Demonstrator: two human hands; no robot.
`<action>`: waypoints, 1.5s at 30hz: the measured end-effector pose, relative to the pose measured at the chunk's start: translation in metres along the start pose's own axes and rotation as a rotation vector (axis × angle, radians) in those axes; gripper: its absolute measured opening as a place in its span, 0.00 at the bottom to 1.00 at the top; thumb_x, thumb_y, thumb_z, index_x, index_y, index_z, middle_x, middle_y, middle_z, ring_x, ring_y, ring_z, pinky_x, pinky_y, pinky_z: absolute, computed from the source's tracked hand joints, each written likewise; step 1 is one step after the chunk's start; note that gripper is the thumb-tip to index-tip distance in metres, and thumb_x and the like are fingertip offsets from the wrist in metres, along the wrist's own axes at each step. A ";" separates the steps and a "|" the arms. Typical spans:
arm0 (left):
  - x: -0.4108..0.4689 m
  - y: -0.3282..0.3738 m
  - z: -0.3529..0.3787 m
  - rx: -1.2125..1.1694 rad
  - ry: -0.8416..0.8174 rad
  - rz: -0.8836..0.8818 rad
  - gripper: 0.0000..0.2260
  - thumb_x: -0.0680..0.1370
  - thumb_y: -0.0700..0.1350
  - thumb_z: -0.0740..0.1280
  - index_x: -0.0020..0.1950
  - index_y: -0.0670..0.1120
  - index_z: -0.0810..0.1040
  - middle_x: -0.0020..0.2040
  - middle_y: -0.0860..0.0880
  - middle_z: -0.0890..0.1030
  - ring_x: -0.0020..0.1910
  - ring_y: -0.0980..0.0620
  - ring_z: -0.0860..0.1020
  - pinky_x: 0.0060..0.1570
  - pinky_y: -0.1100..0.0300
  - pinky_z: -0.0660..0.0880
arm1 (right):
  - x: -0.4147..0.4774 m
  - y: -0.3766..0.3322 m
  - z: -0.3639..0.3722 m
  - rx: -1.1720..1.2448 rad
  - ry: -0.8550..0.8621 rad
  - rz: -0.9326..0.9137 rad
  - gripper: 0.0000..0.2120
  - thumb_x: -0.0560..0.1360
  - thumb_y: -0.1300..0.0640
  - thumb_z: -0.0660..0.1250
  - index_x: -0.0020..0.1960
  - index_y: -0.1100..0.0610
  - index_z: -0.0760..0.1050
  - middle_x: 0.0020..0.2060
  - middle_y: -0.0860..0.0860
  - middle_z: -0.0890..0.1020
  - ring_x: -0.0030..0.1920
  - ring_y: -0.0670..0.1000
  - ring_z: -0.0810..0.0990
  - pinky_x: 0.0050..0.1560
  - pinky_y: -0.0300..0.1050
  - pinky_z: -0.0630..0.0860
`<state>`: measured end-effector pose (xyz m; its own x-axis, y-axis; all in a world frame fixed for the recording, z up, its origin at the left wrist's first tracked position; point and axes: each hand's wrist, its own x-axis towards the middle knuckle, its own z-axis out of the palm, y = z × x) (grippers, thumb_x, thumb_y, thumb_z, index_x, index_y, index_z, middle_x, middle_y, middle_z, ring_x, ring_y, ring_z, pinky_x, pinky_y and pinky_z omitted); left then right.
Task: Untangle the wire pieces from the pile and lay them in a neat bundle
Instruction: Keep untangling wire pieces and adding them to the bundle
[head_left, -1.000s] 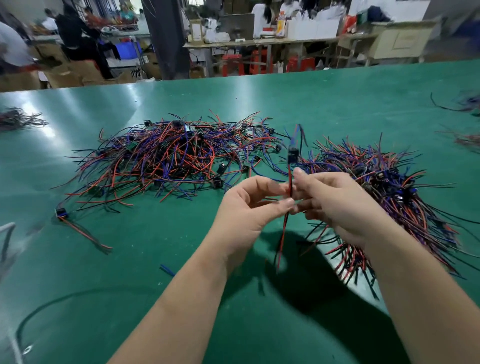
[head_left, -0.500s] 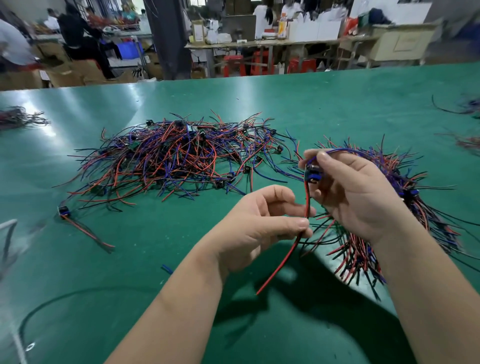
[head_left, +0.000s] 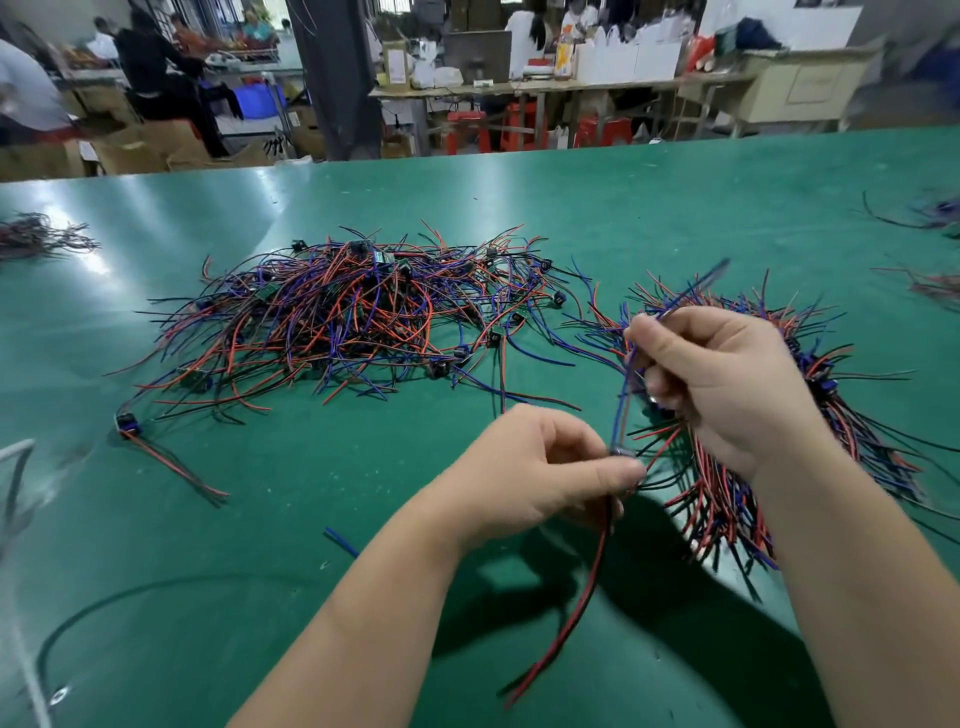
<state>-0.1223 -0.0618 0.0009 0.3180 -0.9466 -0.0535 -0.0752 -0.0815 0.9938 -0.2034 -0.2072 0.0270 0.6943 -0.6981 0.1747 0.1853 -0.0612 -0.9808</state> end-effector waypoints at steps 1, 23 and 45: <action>-0.001 -0.001 0.001 0.046 -0.069 -0.039 0.08 0.75 0.41 0.71 0.36 0.45 0.78 0.32 0.48 0.82 0.30 0.53 0.79 0.35 0.62 0.77 | 0.001 -0.003 -0.002 0.035 0.040 0.005 0.09 0.67 0.55 0.70 0.38 0.61 0.76 0.21 0.47 0.76 0.20 0.43 0.70 0.20 0.32 0.63; -0.005 0.017 -0.008 -0.995 0.063 0.124 0.21 0.59 0.51 0.78 0.49 0.47 0.78 0.39 0.52 0.85 0.30 0.59 0.81 0.29 0.66 0.77 | -0.007 0.009 0.007 0.012 -0.440 0.128 0.19 0.57 0.55 0.76 0.47 0.56 0.81 0.31 0.55 0.78 0.27 0.48 0.74 0.26 0.36 0.68; 0.008 -0.004 0.011 -0.294 0.266 0.082 0.06 0.70 0.42 0.73 0.36 0.43 0.78 0.28 0.49 0.80 0.26 0.56 0.77 0.30 0.64 0.77 | -0.007 0.009 0.014 -0.083 -0.173 -0.002 0.09 0.67 0.58 0.73 0.36 0.64 0.79 0.27 0.57 0.73 0.25 0.47 0.67 0.25 0.36 0.64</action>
<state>-0.1295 -0.0720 -0.0045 0.5583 -0.8295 0.0153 0.1512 0.1198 0.9812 -0.1974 -0.1929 0.0179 0.8046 -0.5652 0.1822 0.1339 -0.1263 -0.9829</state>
